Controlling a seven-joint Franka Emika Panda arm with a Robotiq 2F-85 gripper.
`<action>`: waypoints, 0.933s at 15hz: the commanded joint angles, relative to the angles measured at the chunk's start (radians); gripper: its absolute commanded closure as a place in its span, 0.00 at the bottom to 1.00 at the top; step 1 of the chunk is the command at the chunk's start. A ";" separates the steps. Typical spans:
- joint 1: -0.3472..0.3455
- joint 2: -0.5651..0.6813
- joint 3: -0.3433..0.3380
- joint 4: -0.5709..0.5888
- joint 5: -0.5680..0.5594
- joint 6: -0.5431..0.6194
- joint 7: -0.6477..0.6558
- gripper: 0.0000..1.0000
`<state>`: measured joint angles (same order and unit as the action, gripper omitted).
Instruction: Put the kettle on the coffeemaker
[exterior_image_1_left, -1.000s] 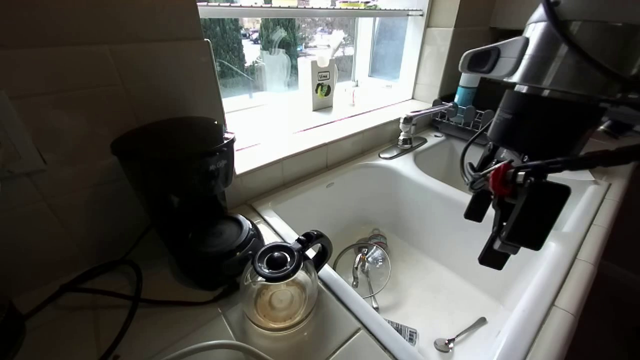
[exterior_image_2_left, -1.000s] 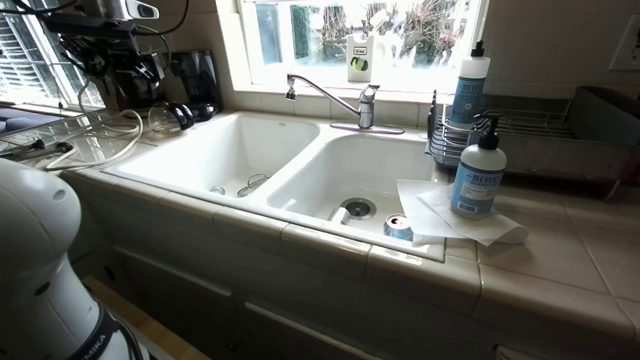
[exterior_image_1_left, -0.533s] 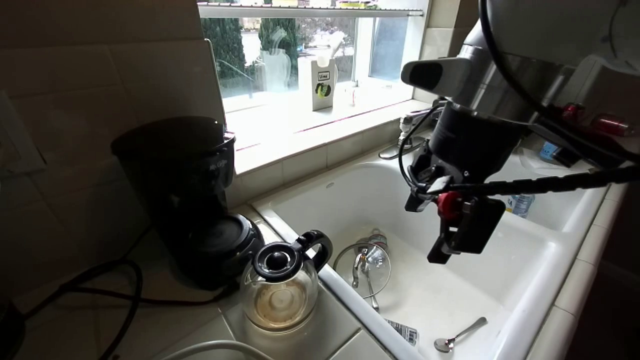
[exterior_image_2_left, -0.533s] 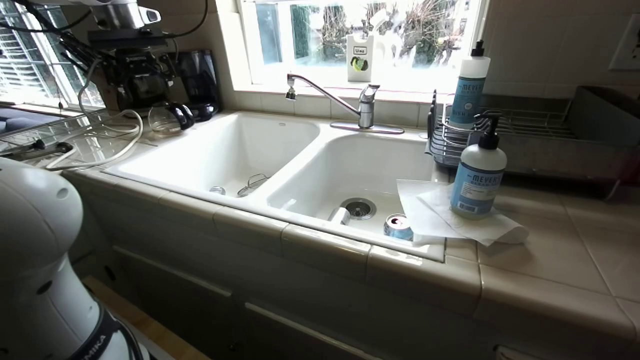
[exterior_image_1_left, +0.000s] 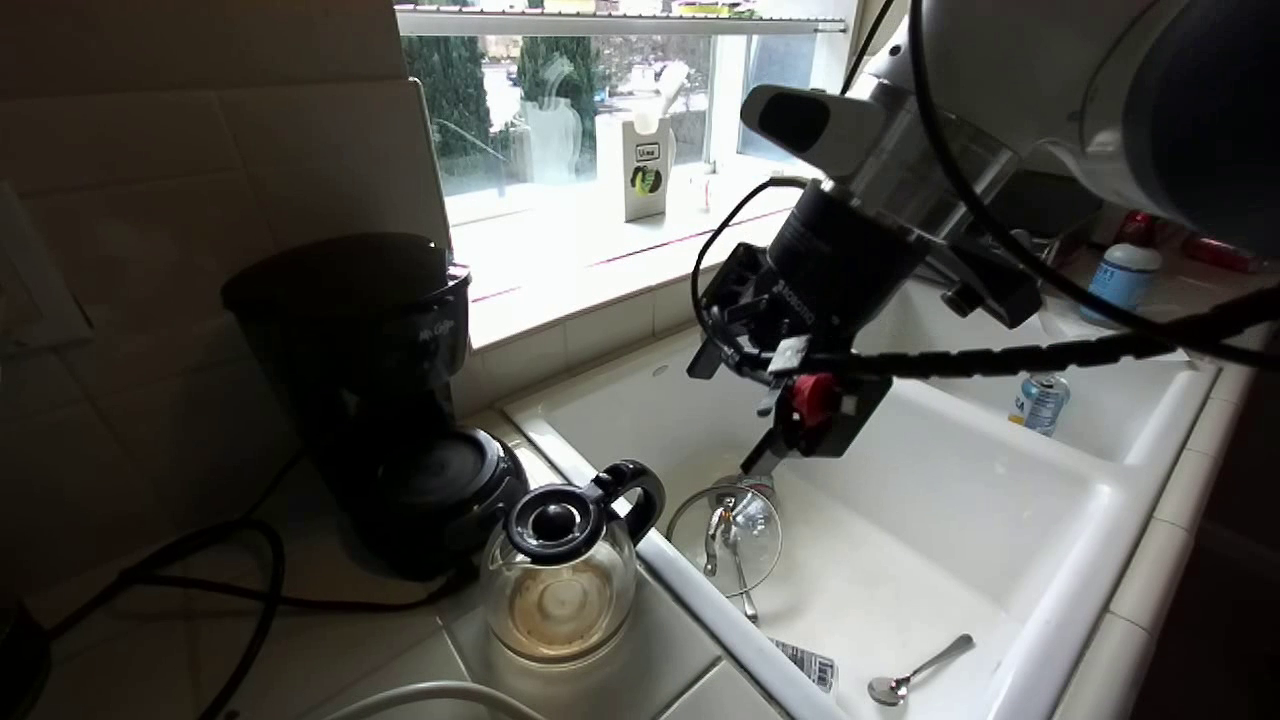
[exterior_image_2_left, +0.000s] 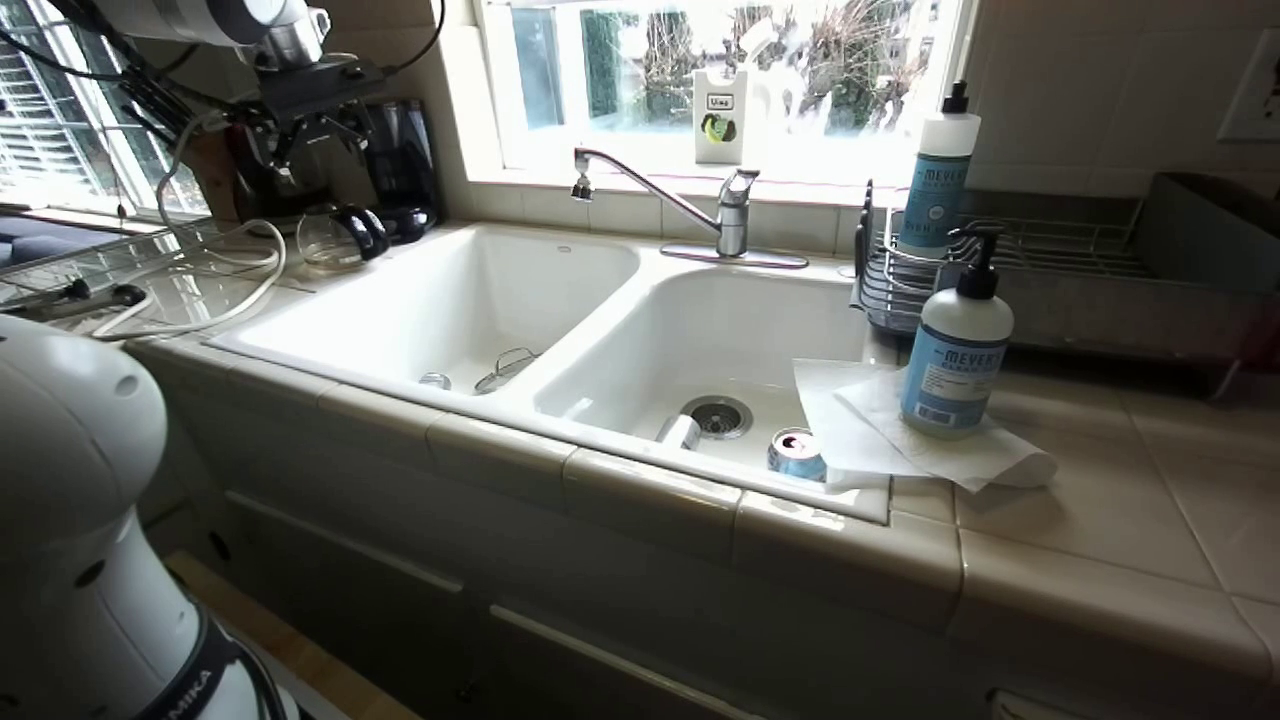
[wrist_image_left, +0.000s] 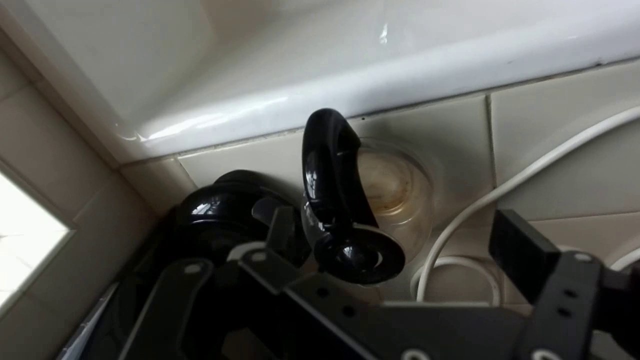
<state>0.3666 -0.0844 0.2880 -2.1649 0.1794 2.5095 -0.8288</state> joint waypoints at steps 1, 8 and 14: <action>0.012 0.087 -0.004 0.028 0.163 0.088 -0.199 0.00; -0.051 0.166 0.025 0.084 0.462 0.061 -0.517 0.00; -0.064 0.161 0.026 0.075 0.432 0.073 -0.498 0.00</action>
<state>0.3183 0.0751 0.2971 -2.0925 0.6183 2.5838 -1.3340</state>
